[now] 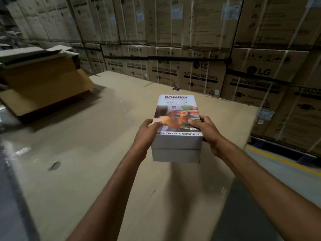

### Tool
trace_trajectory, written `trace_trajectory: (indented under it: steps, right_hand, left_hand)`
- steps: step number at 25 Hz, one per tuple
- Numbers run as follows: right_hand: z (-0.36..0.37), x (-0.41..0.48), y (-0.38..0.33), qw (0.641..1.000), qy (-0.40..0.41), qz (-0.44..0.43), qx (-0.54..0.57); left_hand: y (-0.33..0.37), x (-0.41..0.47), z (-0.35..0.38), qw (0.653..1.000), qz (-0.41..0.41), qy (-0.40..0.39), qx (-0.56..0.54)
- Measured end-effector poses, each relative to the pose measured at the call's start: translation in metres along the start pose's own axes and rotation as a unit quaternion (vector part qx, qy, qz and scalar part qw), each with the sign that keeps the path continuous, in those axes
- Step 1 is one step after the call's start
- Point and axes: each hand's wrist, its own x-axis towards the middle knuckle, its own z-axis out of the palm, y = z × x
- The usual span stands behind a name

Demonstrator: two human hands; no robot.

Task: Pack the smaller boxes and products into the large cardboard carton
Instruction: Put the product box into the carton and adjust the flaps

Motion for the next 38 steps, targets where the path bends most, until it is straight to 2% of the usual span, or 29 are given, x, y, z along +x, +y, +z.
trace_trajectory:
  steps: [6, 14, 20, 28, 32, 38]
  right_hand:
    - [0.095, -0.078, -0.012, 0.998, -0.050, -0.028, -0.009]
    - [0.192, -0.109, -0.012, 0.989, -0.145, -0.032, -0.014]
    - [0.279, -0.122, 0.008, 0.985, -0.166, -0.028, -0.024]
    - [0.460, -0.145, 0.018, 0.992, -0.113, -0.048, 0.011]
    - [0.532, -0.146, -0.007, 0.990, -0.096, -0.101, 0.016]
    - [0.620, -0.091, -0.037, 0.987, -0.038, -0.153, -0.033]
  left_hand:
    - [-0.011, -0.075, -0.109, 0.998, 0.004, 0.056, -0.005]
    - [-0.033, -0.132, -0.199, 0.990, -0.009, 0.141, -0.011]
    - [-0.056, -0.134, -0.286, 0.989, -0.028, 0.143, 0.000]
    - [-0.106, -0.096, -0.466, 0.989, 0.055, 0.135, 0.038]
    - [-0.091, -0.079, -0.546, 0.989, 0.075, 0.121, 0.036]
    - [-0.065, -0.020, -0.632, 0.988, 0.103, 0.114, 0.024]
